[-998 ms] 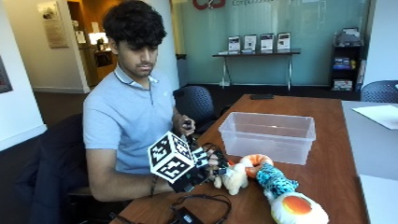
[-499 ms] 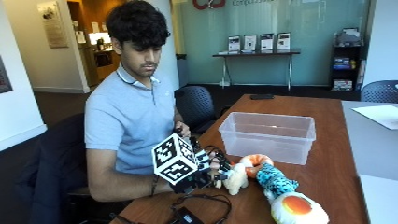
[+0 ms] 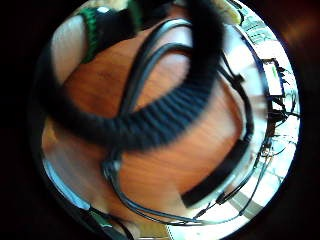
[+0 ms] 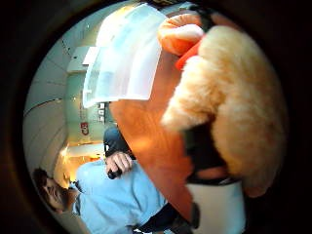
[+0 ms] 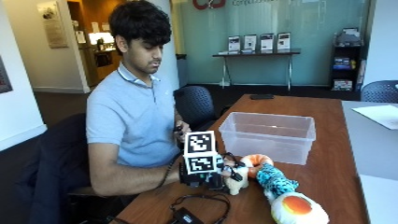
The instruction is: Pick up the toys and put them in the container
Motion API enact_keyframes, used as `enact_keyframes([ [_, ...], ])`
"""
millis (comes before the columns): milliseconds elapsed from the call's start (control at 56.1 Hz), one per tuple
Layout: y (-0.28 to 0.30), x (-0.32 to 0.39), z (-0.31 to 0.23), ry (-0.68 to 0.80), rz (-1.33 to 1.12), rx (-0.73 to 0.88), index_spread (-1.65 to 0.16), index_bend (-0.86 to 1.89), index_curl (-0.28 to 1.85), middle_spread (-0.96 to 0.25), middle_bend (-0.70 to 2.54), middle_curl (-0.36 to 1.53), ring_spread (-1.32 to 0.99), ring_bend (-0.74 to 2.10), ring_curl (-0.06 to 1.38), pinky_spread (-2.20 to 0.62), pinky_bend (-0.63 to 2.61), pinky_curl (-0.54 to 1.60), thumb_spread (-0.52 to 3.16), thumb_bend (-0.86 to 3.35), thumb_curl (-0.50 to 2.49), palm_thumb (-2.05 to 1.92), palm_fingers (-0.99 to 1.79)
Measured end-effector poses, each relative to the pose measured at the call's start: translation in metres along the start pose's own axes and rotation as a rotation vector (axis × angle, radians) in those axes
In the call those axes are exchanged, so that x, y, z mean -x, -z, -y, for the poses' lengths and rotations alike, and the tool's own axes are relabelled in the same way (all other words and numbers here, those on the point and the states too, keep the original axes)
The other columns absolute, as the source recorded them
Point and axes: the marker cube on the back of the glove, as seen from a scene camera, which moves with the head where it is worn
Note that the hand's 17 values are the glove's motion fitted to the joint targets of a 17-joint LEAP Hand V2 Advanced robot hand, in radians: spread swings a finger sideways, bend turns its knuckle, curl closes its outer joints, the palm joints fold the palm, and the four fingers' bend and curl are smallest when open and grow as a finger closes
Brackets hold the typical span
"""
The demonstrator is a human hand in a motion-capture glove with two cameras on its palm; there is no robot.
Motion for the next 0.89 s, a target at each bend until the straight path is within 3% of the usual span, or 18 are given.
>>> enact_keyframes([
  [71,0.005,0.003,0.003,0.016,0.002,-0.152,-0.32,0.60,0.41,-0.05,0.05,0.12,-0.05,0.15,0.04,-0.01,1.00,0.41,1.55,0.15,0.26,0.25,0.01],
  [160,0.022,0.000,0.001,-0.001,0.021,-0.283,-0.26,0.61,0.41,-0.03,0.10,0.10,-0.04,0.37,0.08,-0.18,1.13,0.40,1.61,0.30,0.34,0.49,0.43],
  [303,0.068,0.000,-0.006,-0.053,0.105,-0.434,-0.18,0.56,0.44,-0.04,0.20,0.14,-0.06,0.57,0.17,-0.28,1.10,0.40,1.57,0.41,0.43,0.71,0.67],
  [428,0.119,0.026,0.011,-0.008,0.149,-0.553,-0.13,0.49,0.44,-0.04,0.24,0.17,-0.08,0.66,0.21,-0.33,1.05,0.38,1.56,0.45,0.45,0.79,0.81],
  [642,0.174,0.147,0.082,0.261,0.066,-0.534,-0.10,0.44,0.46,-0.06,0.27,0.22,-0.11,0.67,0.23,-0.37,1.00,0.37,1.54,0.45,0.45,0.81,0.92],
  [891,0.173,0.248,0.136,0.469,0.003,-0.442,-0.10,0.41,0.49,-0.07,0.28,0.26,-0.12,0.64,0.24,-0.39,0.93,0.35,1.55,0.47,0.44,0.83,1.02],
])
